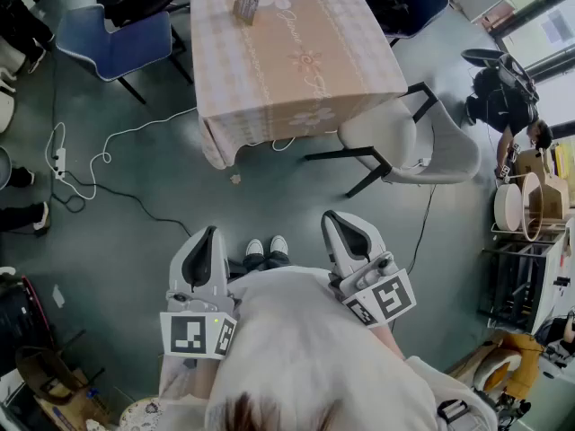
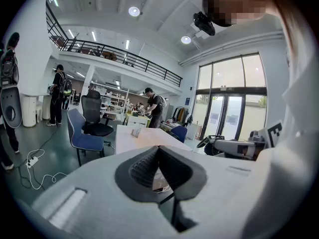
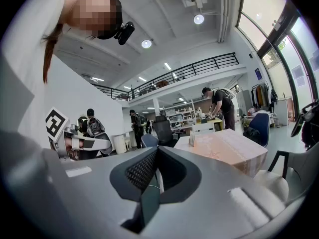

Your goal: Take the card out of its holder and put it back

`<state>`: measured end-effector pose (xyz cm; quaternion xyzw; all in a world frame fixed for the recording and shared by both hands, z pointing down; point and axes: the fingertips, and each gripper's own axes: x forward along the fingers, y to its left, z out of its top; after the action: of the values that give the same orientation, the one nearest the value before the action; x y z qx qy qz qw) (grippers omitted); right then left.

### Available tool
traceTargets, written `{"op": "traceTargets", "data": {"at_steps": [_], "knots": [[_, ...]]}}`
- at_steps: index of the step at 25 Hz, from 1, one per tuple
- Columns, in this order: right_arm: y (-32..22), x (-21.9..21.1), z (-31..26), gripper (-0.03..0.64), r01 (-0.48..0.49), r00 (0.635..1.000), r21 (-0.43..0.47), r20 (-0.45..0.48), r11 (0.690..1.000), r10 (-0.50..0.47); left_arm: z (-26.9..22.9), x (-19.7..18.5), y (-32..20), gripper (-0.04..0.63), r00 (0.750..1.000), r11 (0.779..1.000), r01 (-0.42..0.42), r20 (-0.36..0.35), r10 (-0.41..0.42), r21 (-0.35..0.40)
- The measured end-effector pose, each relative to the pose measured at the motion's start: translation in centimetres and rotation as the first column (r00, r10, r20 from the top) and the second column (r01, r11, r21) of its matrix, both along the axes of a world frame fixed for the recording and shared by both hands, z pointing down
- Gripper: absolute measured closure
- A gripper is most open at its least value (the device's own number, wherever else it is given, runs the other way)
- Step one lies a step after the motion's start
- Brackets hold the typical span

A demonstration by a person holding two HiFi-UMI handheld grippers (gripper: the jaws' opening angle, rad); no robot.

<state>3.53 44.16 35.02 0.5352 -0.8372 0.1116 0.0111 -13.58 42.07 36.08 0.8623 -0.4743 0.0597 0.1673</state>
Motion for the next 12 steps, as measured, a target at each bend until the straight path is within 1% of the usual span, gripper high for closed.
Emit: {"op": "traceTargets", "data": {"at_steps": [6, 12], "knots": [[0.8, 1.3, 0.2, 0.620, 0.007, 1.000, -0.007, 0.000, 1.000, -0.007, -0.2, 1.4, 0.7, 0.595, 1.000, 1.000, -0.004, 0.006, 0.004, 0.002], [1.8, 2.4, 0.1, 0.620, 0.023, 1.000, -0.001, -0.006, 1.000, -0.023, -0.9, 2.3, 1.4, 0.595, 0.999, 0.999, 0.023, 0.027, -0.024, 0.033]]}}
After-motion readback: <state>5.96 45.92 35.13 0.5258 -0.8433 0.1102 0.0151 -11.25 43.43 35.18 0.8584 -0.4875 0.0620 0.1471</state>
